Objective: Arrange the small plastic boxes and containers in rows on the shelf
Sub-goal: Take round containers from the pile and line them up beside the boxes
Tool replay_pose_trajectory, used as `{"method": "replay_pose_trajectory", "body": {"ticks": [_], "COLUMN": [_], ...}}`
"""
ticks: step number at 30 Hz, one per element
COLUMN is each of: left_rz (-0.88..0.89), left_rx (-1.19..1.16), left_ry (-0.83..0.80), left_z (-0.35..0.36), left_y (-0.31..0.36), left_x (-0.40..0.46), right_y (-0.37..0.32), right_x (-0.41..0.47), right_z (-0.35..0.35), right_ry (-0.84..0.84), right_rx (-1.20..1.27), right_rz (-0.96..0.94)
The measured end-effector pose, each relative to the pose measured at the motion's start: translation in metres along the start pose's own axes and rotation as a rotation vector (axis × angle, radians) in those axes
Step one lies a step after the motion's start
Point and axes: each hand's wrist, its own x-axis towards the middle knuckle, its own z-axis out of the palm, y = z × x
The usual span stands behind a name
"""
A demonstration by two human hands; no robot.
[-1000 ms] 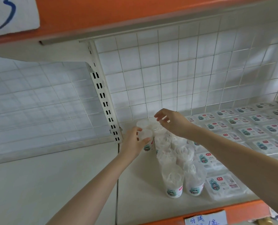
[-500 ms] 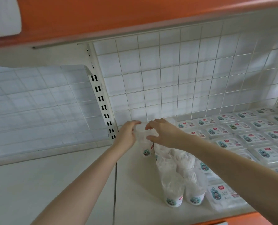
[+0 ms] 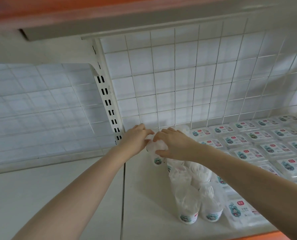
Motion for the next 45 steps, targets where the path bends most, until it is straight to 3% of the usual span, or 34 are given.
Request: {"method": "replay_pose_trajectory", "body": {"ticks": [4,9,21,35,45], "left_rz": [-0.076,-0.095,-0.066,-0.094,-0.141], "left_rx": [-0.005,-0.121,-0.316,-0.356,-0.392], "left_ry": [-0.002,-0.058,0.048,0.020,0.167], "left_z": [-0.006,-0.001,0.003,0.009,0.018], "left_y": [-0.009,-0.014,-0.009,-0.003,-0.002], "left_x": [0.000,-0.001,0.000,0.008,0.004], "right_y": [0.002,0.004,0.000,0.000,-0.002], "right_x": [0.000,0.002,0.003,-0.001,-0.001], "right_z": [-0.010,-0.014,0.000,0.003,0.004], "right_ry": [0.068,0.160,-0.091,-0.080,-0.064], "right_rx": [0.230,0.350,0.131,0.078,0.076], "right_rz": [0.033,0.090,0.054,0.050,0.073]}}
